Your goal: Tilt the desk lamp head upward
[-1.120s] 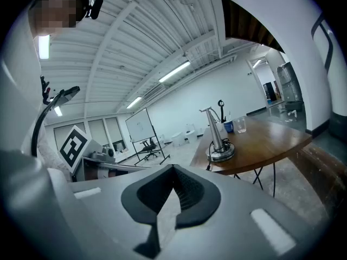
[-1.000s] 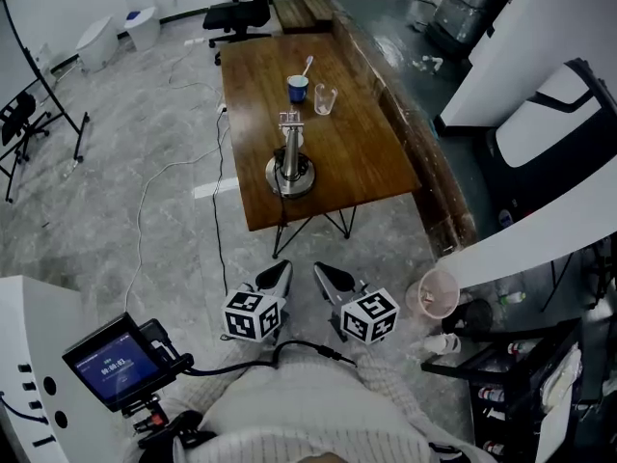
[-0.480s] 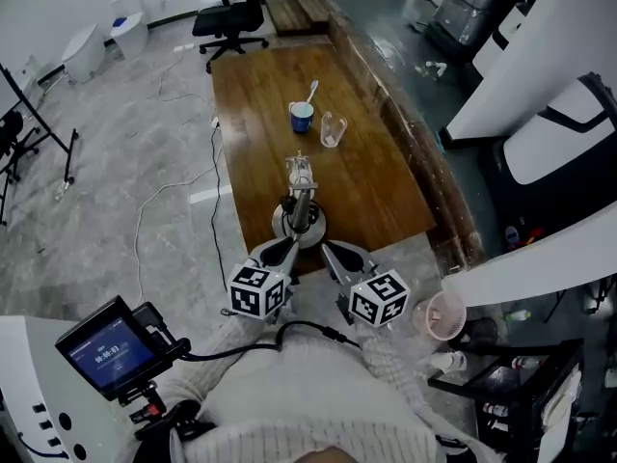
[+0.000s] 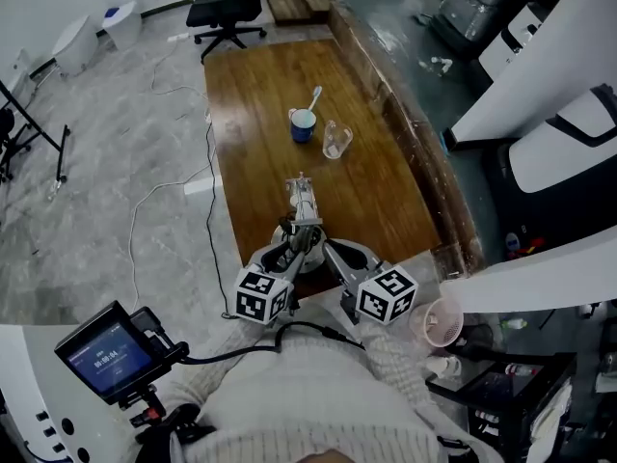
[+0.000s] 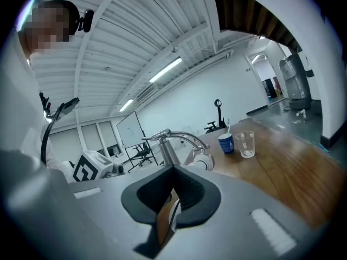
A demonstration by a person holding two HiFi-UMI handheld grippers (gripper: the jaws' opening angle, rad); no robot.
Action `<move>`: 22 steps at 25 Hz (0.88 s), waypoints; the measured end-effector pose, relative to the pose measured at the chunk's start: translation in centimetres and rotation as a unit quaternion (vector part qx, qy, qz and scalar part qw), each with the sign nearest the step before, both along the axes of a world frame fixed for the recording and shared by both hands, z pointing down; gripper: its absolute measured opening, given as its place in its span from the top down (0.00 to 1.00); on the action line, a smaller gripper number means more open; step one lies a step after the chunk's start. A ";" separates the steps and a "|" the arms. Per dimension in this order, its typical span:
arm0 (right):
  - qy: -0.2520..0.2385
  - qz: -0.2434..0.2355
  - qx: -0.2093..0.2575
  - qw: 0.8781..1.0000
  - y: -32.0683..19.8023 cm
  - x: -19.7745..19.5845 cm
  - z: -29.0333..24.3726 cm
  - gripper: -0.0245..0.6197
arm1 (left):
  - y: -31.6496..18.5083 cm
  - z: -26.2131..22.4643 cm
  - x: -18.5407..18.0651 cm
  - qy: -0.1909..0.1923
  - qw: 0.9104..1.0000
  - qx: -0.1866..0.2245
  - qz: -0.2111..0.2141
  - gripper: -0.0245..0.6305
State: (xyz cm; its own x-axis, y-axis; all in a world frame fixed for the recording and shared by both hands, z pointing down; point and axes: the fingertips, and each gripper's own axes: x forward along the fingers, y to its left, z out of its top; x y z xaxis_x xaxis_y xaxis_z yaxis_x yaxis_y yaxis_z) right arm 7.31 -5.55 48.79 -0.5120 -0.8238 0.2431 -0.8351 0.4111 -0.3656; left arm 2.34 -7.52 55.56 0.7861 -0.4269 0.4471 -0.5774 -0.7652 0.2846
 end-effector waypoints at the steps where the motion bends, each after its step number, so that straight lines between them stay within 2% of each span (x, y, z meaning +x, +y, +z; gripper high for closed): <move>1: -0.002 -0.008 -0.002 1.000 -0.4 0.2 -0.2 0.96 | 0.0 0.1 0.4 -0.003 1.000 0.003 0.007 0.76; 3: 0.001 -0.030 -0.008 1.000 -1.4 1.2 0.0 0.95 | -0.4 0.9 1.6 -0.013 1.000 0.007 0.021 0.72; 4: 0.005 -0.043 -0.016 0.999 -2.1 1.9 0.4 0.88 | -0.8 1.5 2.2 -0.019 1.000 0.007 0.024 0.70; 6: -0.001 -0.070 -0.042 0.997 -3.1 3.3 1.1 0.82 | -1.3 2.4 3.1 -0.029 0.999 0.003 0.021 0.70; 10: -0.065 -0.131 -0.095 0.985 -4.9 3.6 0.6 0.67 | -1.9 3.0 3.2 -0.042 0.999 -0.001 0.006 0.70; 13: -0.141 -0.158 -0.124 0.969 -6.7 3.3 -0.5 0.64 | -2.1 3.1 2.8 -0.045 0.999 -0.002 -0.004 0.70; 15: -0.218 -0.179 -0.153 0.947 -7.7 3.0 -1.7 0.63 | -2.1 3.0 2.7 -0.042 0.999 -0.002 -0.008 0.69; 18: -0.325 -0.213 -0.197 0.900 -9.3 2.1 -3.1 0.61 | -2.3 2.8 2.6 -0.042 0.999 -0.001 -0.015 0.68; 22: -0.414 -0.220 -0.266 0.843 -11.2 0.9 -2.0 0.61 | -2.4 2.7 2.4 -0.042 0.999 0.002 -0.022 0.68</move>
